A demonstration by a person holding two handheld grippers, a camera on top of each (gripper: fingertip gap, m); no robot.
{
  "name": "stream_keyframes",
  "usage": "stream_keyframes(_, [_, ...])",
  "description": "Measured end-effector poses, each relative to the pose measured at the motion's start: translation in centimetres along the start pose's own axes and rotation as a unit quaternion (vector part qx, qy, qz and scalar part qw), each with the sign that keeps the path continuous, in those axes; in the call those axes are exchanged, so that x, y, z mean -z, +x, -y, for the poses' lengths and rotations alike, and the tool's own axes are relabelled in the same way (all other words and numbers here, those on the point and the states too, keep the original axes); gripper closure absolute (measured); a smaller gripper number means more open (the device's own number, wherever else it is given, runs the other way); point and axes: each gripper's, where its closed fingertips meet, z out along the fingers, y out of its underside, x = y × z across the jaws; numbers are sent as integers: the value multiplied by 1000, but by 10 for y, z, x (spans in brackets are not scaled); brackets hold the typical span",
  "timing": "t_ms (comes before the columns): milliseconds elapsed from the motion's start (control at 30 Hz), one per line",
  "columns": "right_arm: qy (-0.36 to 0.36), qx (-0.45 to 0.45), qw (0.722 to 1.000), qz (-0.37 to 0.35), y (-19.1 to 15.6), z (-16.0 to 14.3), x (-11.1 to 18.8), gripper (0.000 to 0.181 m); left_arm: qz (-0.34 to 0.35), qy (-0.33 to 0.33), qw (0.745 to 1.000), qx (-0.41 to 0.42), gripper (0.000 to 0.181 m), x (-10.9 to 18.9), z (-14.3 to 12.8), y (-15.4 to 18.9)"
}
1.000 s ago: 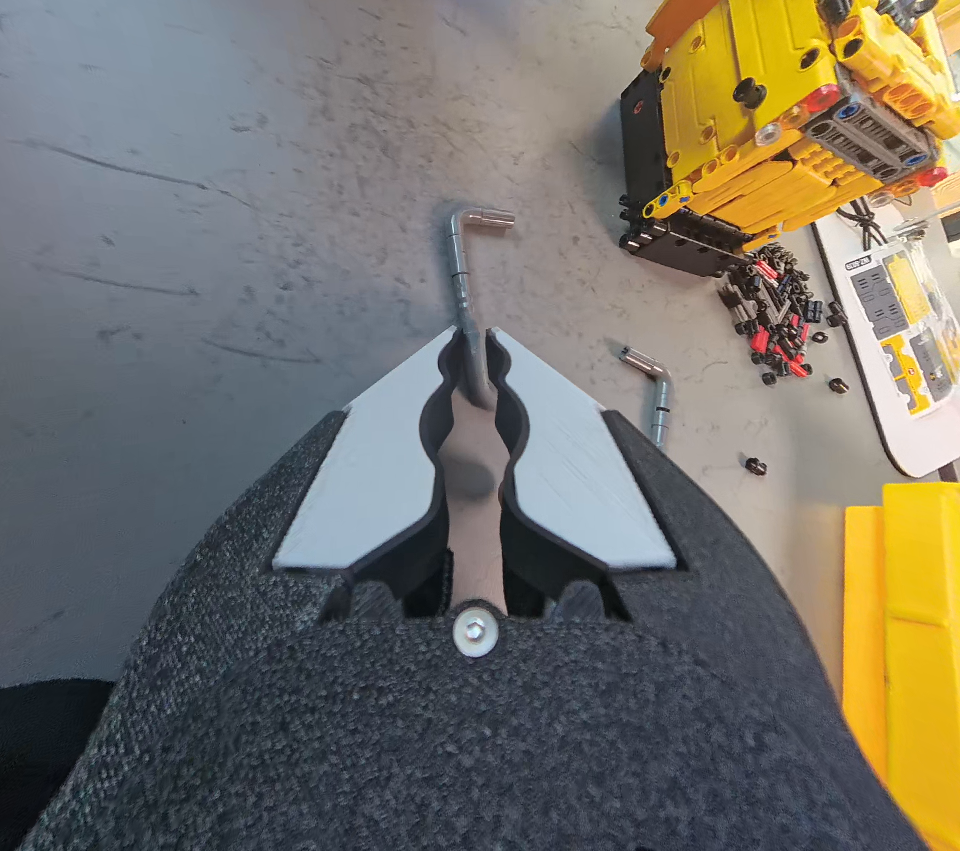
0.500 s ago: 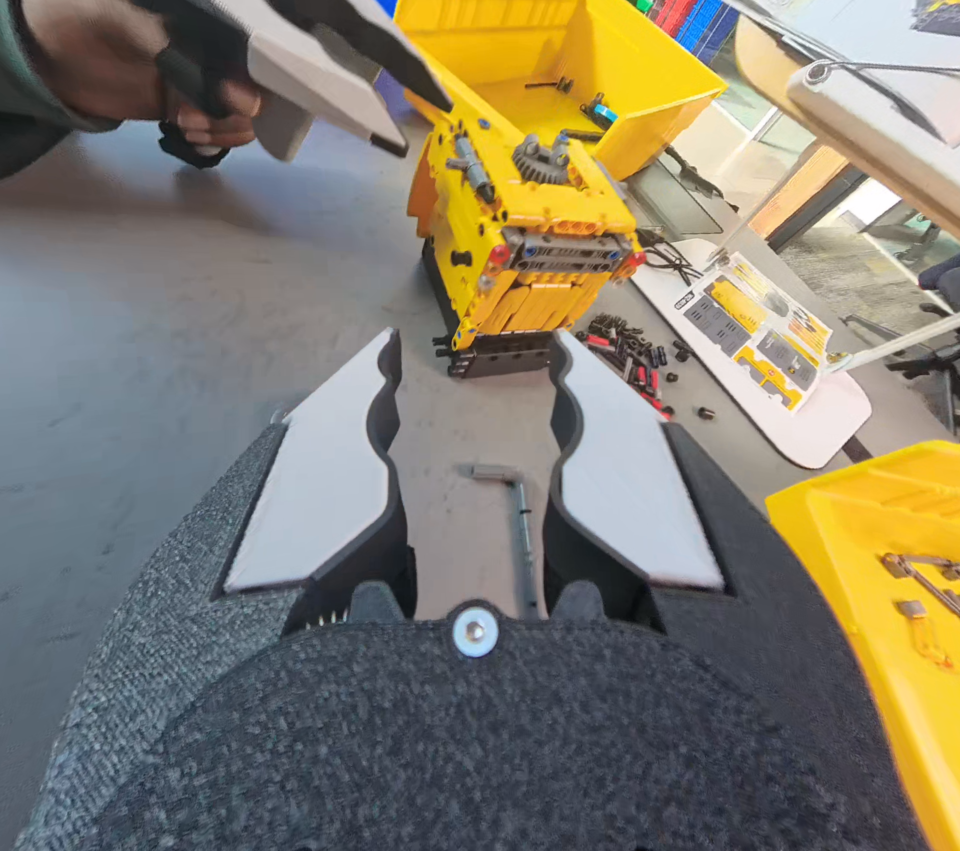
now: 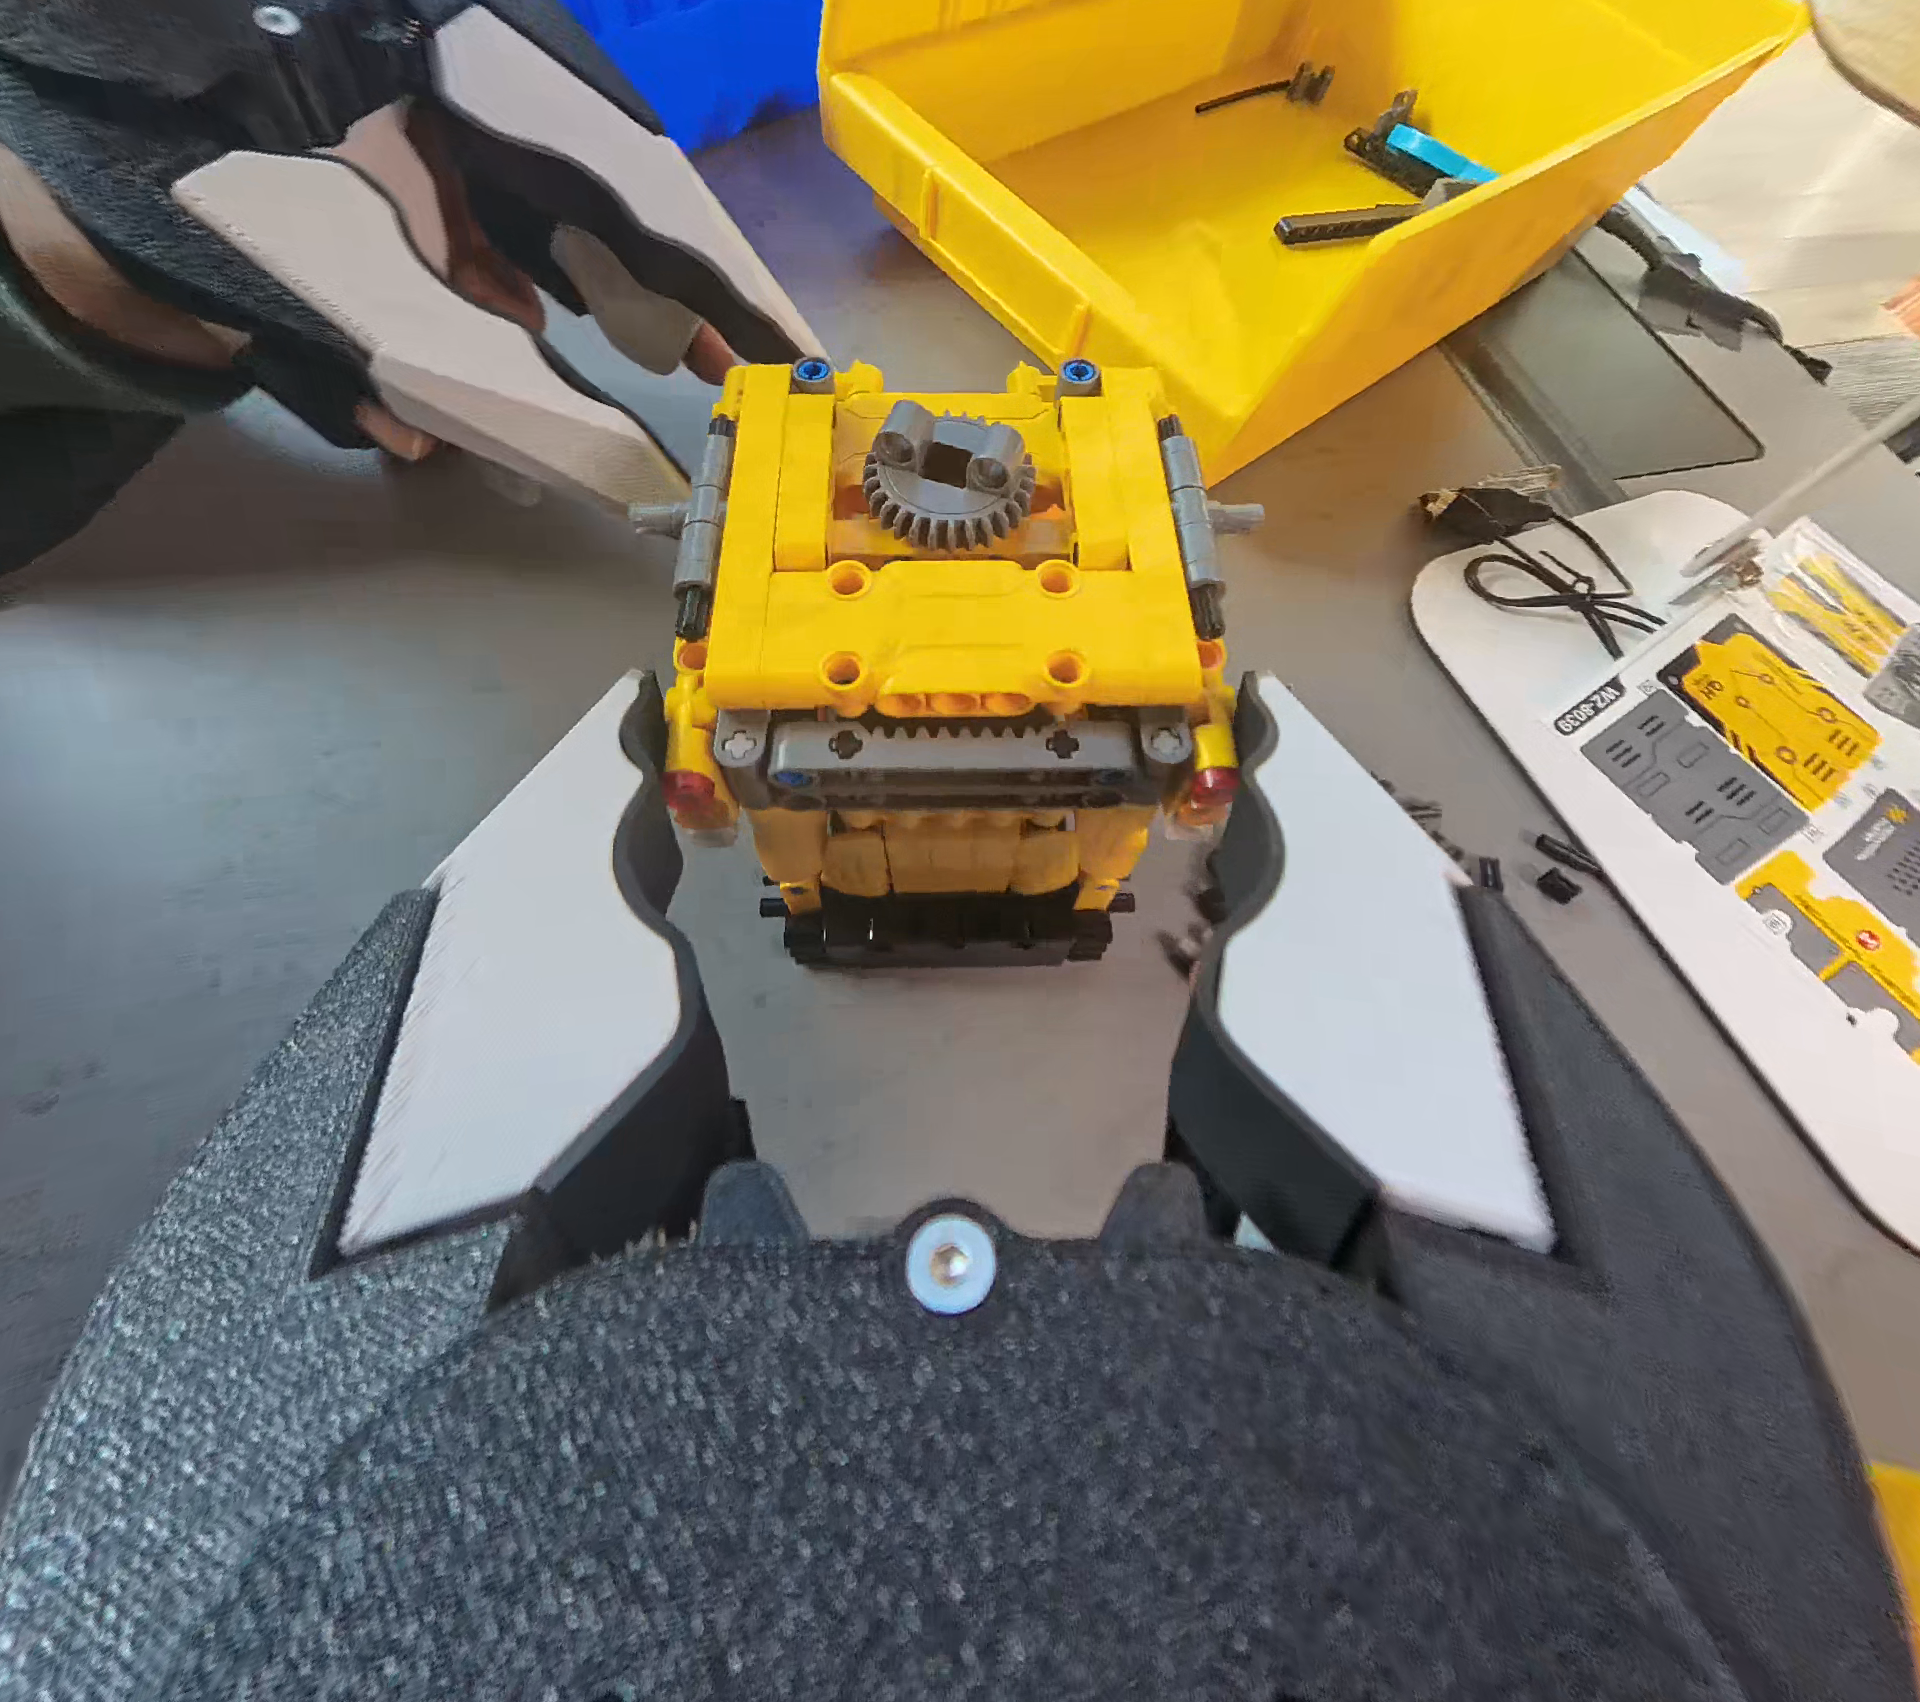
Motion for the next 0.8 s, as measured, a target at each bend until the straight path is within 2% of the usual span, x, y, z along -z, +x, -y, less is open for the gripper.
stream_keyframes(67, [-2,5,1000,-23,-13,-1,10,76,-31,-15,999,18,131,4,-5,2])
stream_keyframes(100, [-3,1,999,-40,-16,-2,14,76,-40,-15,999,24,131,5,-4,2])
stream_keyframes(200, [2,-17,998,-57,-22,-6,23,76,-78,-11,997,7,144,5,-2,17])
stream_keyframes(367, [12,-107,994,3,-26,-15,35,76,-85,5,996,-29,164,3,3,26])
stream_keyframes(433, [31,-133,990,42,-33,-10,41,72,-67,7,997,-27,165,-2,3,18])
stream_keyframes(500, [33,-139,988,51,-36,-12,44,69,-68,11,998,-10,165,-5,4,13])
stream_keyframes(567, [20,-128,990,52,-40,-15,48,74,-70,10,998,5,165,-7,4,9])
stream_keyframes(667, [-5,-92,993,70,-57,-25,62,97,-72,9,997,4,170,-7,4,9])
stream_keyframes(733, [-20,-58,997,55,-62,-35,72,111,-90,0,996,-5,165,-8,2,14])
stream_keyframes(800, [-52,-18,998,23,-59,-48,81,114,-109,-17,994,-25,155,-12,-4,19])
